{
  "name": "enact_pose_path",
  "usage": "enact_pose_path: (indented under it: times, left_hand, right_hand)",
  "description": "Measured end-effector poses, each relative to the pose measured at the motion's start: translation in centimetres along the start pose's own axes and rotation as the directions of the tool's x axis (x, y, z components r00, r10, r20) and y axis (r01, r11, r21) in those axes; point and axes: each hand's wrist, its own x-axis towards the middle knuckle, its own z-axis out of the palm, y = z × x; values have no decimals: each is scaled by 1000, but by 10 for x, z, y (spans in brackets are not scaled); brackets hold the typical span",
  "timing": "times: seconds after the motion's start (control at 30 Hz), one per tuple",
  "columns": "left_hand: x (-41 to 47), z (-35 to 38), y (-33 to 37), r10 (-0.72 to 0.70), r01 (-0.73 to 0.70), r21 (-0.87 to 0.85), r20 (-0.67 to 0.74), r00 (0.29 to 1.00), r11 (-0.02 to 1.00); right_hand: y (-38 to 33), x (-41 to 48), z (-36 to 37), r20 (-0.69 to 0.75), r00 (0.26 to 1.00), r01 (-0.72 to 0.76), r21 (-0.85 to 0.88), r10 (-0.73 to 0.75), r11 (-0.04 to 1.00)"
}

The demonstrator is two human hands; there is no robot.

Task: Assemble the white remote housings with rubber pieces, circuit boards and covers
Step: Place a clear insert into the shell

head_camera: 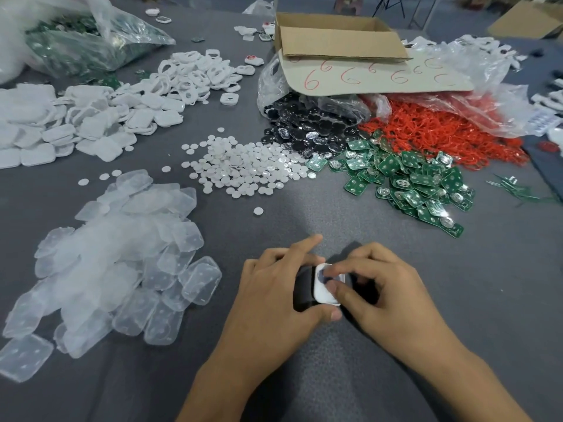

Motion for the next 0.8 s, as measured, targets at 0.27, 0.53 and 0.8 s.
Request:
enact_pose_path:
  times: [0.27,0.53,0.8]
  left_hand:
    - [0,-3,5,57,-57,62,8,998,996]
    - [50,14,56,116,-122,-72,-75,990,990]
    - [178,68,108,83,-109,165,158,984,980]
  right_hand:
    - [8,-2,-12,-244,968,-57,40,65,998]
    - [62,35,-46,-526,788,-479,-193,322,856]
    - [74,60,-43,-578,736,-554,-213,353,805]
